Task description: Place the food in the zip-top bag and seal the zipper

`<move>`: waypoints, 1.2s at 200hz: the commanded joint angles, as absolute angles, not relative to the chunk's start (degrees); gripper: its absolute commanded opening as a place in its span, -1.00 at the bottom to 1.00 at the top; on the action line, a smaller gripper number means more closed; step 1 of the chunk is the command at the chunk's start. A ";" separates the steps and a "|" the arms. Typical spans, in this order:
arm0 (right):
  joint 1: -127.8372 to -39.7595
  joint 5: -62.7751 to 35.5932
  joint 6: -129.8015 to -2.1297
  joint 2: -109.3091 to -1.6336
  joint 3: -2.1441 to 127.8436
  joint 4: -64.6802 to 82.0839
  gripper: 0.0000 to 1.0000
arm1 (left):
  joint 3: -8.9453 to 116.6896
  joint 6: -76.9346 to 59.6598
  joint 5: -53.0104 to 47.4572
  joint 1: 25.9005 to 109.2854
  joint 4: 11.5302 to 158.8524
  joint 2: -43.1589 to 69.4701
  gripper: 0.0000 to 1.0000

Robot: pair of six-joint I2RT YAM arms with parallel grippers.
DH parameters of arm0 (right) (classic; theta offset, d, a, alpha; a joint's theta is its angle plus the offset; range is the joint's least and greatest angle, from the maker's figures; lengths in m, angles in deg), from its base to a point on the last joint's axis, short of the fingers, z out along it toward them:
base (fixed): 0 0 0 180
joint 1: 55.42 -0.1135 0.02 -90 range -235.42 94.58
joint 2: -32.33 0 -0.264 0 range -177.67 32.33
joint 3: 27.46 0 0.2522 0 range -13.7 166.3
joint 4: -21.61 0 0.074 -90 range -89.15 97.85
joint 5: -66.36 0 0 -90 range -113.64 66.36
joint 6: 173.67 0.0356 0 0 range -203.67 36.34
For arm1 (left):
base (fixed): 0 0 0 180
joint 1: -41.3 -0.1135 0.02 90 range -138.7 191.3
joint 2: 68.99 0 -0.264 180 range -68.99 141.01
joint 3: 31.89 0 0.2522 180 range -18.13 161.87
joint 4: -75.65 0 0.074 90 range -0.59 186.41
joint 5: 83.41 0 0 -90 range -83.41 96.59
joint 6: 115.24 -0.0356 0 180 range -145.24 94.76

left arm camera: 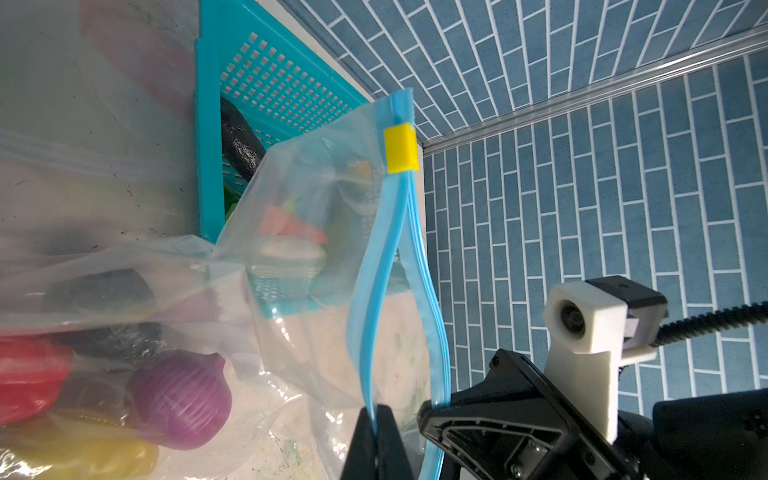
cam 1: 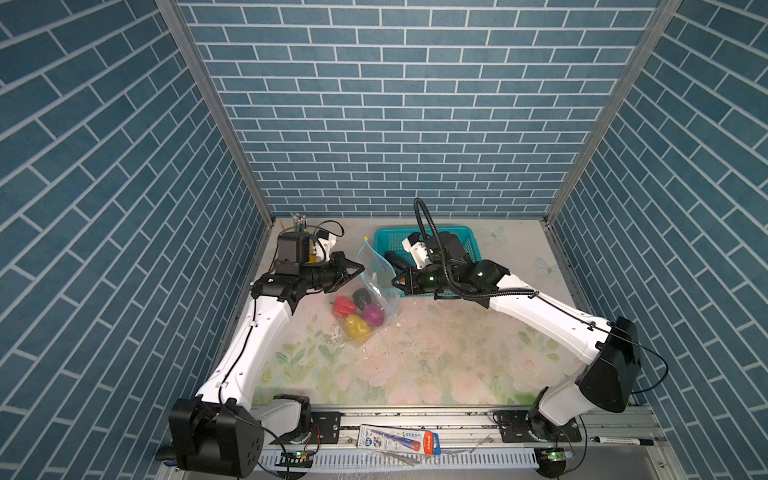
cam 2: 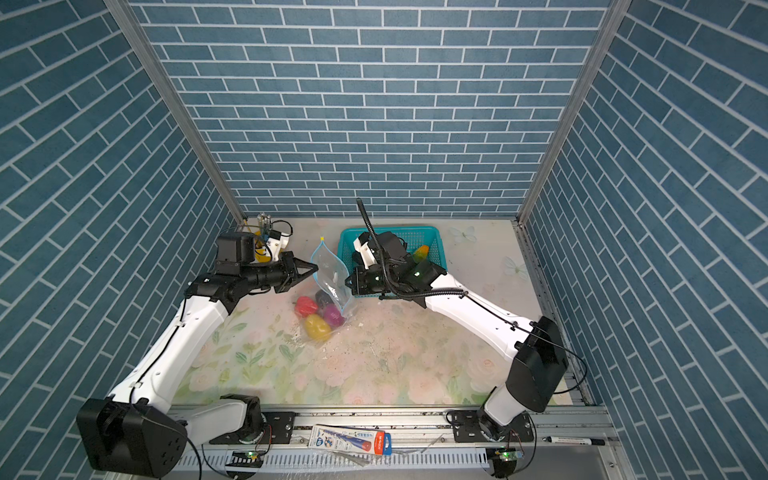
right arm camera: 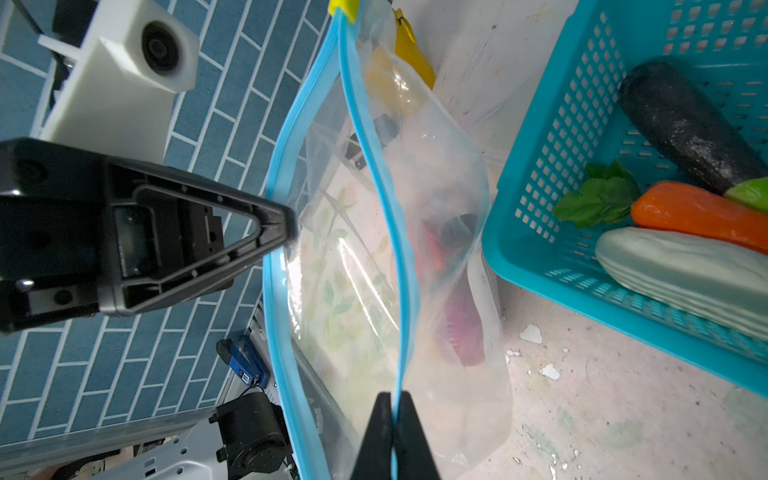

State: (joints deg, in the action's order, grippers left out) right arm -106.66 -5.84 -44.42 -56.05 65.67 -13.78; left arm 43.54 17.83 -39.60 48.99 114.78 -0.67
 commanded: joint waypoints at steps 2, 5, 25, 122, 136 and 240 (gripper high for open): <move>-107.28 -7.88 -42.25 -52.95 62.73 -12.00 -0.83 | 42.87 17.65 -39.63 49.56 113.41 -0.19 -1.00; -107.32 -8.05 -42.27 -52.86 62.64 -11.94 -0.83 | 42.80 17.65 -39.64 49.61 113.41 -0.19 -1.00; -107.27 -9.10 -43.00 -52.49 62.42 -11.84 -0.76 | 42.60 17.22 -39.68 49.57 113.90 -0.42 -1.00; -106.19 -18.24 -56.98 -49.98 66.44 -16.93 0.14 | 44.24 15.83 -39.99 49.57 115.85 -0.24 -1.00; -106.00 -20.55 -60.01 -49.76 67.36 -17.84 0.29 | 44.36 15.64 -39.90 49.57 116.04 -0.20 -1.00; -100.30 -36.43 -70.83 -57.30 72.65 -22.40 0.97 | 44.31 15.56 -39.88 49.57 116.52 -0.78 -1.00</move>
